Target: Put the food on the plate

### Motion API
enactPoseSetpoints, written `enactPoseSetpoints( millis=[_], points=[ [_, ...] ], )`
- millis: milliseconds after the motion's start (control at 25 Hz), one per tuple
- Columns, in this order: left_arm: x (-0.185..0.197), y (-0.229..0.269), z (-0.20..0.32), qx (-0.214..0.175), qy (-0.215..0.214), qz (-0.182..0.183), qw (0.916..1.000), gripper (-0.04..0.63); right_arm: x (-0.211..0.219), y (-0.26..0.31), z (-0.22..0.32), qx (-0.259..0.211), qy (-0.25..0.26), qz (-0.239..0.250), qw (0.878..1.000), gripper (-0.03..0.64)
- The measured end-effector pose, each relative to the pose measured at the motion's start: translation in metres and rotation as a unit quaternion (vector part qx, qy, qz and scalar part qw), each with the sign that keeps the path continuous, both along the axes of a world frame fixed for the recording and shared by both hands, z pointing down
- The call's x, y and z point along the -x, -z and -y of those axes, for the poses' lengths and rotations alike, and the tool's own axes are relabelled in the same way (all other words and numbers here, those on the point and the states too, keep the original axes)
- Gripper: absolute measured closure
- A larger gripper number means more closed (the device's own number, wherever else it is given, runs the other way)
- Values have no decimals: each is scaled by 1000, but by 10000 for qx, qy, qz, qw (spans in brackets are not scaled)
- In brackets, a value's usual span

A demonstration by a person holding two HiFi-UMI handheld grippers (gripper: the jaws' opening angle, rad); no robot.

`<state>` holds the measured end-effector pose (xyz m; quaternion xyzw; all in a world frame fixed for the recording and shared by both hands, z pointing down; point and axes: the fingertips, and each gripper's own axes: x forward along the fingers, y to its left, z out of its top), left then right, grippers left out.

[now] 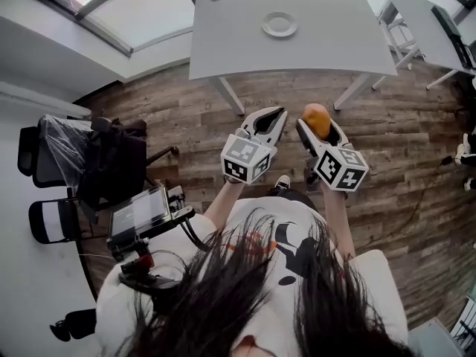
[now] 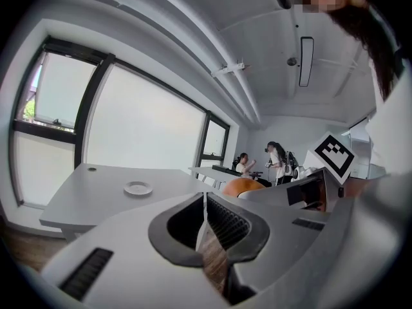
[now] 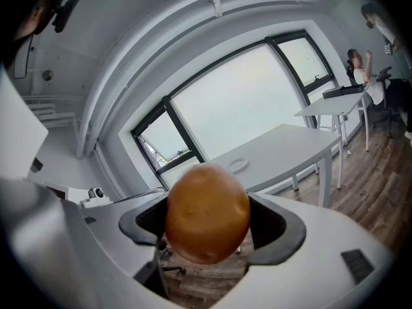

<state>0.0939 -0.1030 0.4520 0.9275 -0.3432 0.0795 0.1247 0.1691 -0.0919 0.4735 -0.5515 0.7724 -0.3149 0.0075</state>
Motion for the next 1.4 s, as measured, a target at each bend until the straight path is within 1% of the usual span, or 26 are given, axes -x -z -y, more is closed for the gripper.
enactPoseSetpoints(
  millis=[200, 480, 560, 760, 920, 1080, 1160, 1280, 1400],
  points=[
    [-7, 0, 10, 26, 128, 1, 9999, 589, -4, -3, 12, 35, 162, 117, 9998, 242],
    [7, -4, 19, 120, 386, 125, 9991, 589, 4, -10, 26, 151, 381, 239, 9989, 241],
    [10, -5, 30, 132, 423, 135, 9989, 589, 7, -13, 35, 180, 423, 256, 9986, 242],
    [10, -10, 86, 186, 397, 72, 9990, 589, 10, -17, 88, 253, 409, 233, 9986, 242],
    [6, 0, 92, 38, 359, -2, 9993, 589, 2, -9, 90, 135, 323, 174, 9992, 241],
    [4, 2, 95, -68, 263, 7, 9996, 589, -2, -7, 91, 57, 231, 151, 9996, 241],
    [8, 2, 115, -57, 257, -24, 9997, 589, 2, -8, 109, 88, 210, 144, 9996, 242],
    [17, 1, 165, 33, 222, -54, 9997, 589, 12, -6, 154, 157, 171, 141, 9996, 242],
    [21, -3, 196, 112, 136, -50, 9998, 589, 17, -5, 186, 182, 104, 147, 9997, 242]
  ],
)
